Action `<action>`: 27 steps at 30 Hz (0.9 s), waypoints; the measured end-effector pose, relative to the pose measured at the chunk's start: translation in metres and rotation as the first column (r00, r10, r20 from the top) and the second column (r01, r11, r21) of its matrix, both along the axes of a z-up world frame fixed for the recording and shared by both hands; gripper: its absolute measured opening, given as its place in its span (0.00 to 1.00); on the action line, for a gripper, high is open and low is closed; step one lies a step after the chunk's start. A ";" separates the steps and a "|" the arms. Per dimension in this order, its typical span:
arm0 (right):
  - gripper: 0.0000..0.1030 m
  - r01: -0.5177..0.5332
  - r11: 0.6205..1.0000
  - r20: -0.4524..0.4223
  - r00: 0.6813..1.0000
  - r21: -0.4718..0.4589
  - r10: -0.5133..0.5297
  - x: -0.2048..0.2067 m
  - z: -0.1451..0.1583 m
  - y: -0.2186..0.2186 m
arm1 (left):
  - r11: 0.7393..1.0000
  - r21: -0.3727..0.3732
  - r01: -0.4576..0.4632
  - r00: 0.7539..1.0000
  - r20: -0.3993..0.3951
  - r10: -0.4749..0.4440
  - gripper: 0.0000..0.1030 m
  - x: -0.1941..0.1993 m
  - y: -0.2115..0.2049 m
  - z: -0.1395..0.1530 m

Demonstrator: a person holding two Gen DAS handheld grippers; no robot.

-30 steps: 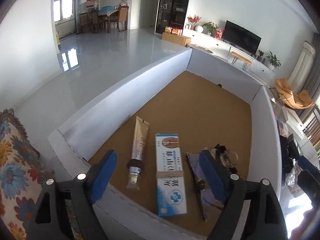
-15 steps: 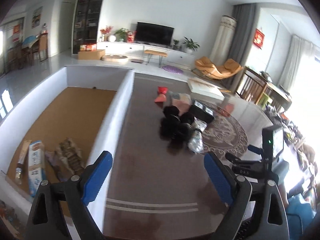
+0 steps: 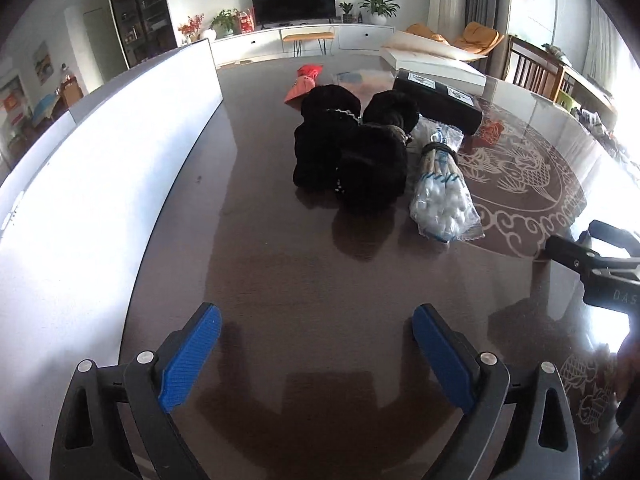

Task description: Organize objects

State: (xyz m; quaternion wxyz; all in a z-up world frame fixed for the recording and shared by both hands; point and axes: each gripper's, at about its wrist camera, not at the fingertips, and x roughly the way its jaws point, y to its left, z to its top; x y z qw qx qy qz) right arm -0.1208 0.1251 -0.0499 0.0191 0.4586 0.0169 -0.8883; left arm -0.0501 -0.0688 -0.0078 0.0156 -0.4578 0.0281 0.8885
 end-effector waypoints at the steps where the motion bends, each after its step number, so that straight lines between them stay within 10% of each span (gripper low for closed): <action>1: 1.00 0.000 1.000 0.000 1.000 0.000 0.000 0.000 0.000 0.000 | 1.000 0.022 -0.013 1.000 0.009 0.013 0.99 -0.003 -0.001 -0.005; 27: 1.00 0.000 1.000 0.000 1.000 -0.002 0.000 0.000 -0.001 0.000 | 0.999 0.032 -0.044 0.999 0.005 0.044 1.00 -0.008 0.003 -0.011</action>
